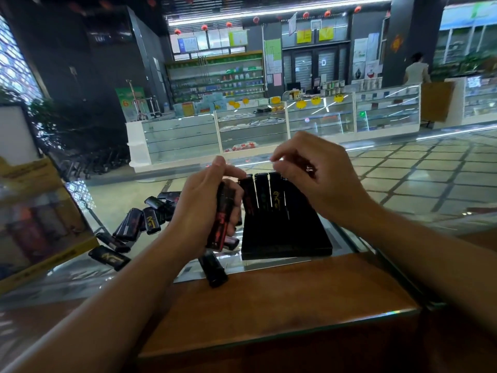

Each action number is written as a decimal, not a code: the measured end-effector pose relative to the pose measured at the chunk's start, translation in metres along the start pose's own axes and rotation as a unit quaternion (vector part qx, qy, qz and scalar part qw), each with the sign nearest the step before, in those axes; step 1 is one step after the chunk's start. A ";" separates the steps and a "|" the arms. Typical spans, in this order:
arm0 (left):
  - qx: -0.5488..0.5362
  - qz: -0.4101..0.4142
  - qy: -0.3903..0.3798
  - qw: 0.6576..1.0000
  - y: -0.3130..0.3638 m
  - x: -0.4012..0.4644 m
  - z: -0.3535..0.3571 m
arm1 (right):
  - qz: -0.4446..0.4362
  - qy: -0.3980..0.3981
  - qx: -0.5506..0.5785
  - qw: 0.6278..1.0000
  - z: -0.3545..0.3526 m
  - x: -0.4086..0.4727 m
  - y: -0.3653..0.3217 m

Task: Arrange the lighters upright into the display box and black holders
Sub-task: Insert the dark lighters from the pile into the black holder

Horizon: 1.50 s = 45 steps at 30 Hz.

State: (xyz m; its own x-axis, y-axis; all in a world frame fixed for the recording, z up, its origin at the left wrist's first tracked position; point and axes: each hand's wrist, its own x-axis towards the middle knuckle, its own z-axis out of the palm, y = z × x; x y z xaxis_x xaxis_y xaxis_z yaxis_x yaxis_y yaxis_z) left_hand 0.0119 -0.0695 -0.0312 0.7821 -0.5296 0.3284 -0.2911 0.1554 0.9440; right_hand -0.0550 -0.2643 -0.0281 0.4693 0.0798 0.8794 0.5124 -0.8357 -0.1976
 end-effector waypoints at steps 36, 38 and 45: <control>0.144 0.072 -0.101 0.982 -0.004 -0.007 0.011 | 0.236 -0.074 0.336 0.909 -0.004 0.004 -0.011; 0.170 0.082 -0.106 0.976 -0.004 -0.006 0.008 | 0.224 -0.109 0.310 0.917 -0.007 0.005 -0.011; 0.238 0.096 -0.121 0.959 -0.004 -0.007 0.005 | 0.214 -0.110 0.274 0.931 -0.016 0.005 -0.008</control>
State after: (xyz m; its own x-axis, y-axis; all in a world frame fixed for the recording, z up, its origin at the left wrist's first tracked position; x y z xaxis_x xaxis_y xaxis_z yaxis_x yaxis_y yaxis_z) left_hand 0.0042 -0.0707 -0.0374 0.5557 -0.7158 0.4228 -0.6803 -0.0992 0.7262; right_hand -0.0681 -0.2660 -0.0148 0.8202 -0.0373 0.5708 0.5061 -0.4179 -0.7545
